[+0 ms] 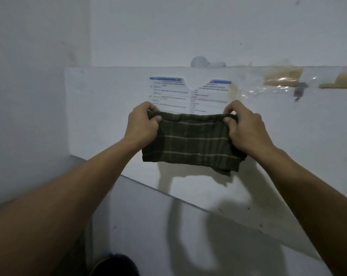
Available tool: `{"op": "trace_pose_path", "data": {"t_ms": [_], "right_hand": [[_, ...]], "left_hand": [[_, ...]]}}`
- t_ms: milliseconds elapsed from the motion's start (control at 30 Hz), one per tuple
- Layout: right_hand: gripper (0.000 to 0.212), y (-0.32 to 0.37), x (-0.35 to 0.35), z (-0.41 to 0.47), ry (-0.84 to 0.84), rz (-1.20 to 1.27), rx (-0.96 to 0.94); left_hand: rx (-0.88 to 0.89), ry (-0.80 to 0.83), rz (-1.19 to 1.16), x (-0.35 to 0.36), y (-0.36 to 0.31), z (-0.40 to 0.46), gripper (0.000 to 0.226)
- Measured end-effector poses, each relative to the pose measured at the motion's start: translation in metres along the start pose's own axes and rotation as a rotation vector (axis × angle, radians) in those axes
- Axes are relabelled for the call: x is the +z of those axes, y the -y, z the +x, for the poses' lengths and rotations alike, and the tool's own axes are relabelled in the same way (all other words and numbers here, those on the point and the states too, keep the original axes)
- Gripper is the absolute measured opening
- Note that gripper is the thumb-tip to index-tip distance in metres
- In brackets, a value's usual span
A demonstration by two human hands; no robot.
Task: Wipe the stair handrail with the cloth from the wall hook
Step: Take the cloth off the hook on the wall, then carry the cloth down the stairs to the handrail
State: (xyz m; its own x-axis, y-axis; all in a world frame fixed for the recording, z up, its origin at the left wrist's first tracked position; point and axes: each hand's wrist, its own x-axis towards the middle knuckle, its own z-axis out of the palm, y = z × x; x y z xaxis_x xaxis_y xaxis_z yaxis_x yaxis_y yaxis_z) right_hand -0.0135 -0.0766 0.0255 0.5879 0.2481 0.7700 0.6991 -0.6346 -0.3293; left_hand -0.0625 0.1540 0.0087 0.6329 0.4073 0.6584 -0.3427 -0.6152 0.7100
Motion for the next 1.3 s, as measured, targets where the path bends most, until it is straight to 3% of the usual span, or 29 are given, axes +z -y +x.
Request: {"op": "trace_pose_path", "data": {"t_ms": [200,400,667,767,933,1067,1300], "right_hand": [[0.027,0.047,0.110,-0.005,0.407,0.150,-0.052],[0.008,0.130,0.220,-0.026,0.663,0.215,-0.164],[0.007,0.258,0.351,-0.081,0.891,0.338,-0.409],[0.012,0.308,0.391,-0.097,0.957,0.419,-0.519],[0.040,0.396,0.443,-0.124,1.062,0.654,-0.610],[0.041,0.473,0.475,-0.145,1.091,0.773,-0.823],[0.037,0.605,0.496,-0.188,1.195,1.000,-1.086]], "left_hand": [[-0.186,-0.049,0.098,-0.107,0.085,-0.023,0.005],[-0.330,-0.100,0.276,-0.220,0.157,-0.070,0.006],[-0.533,-0.200,0.504,-0.360,0.228,-0.161,0.021],[-0.574,-0.285,0.549,-0.403,0.237,-0.199,0.020],[-0.630,-0.469,0.638,-0.468,0.239,-0.255,0.024],[-0.750,-0.596,0.727,-0.513,0.233,-0.291,0.035],[-0.893,-0.904,0.889,-0.564,0.192,-0.340,0.025]]}}
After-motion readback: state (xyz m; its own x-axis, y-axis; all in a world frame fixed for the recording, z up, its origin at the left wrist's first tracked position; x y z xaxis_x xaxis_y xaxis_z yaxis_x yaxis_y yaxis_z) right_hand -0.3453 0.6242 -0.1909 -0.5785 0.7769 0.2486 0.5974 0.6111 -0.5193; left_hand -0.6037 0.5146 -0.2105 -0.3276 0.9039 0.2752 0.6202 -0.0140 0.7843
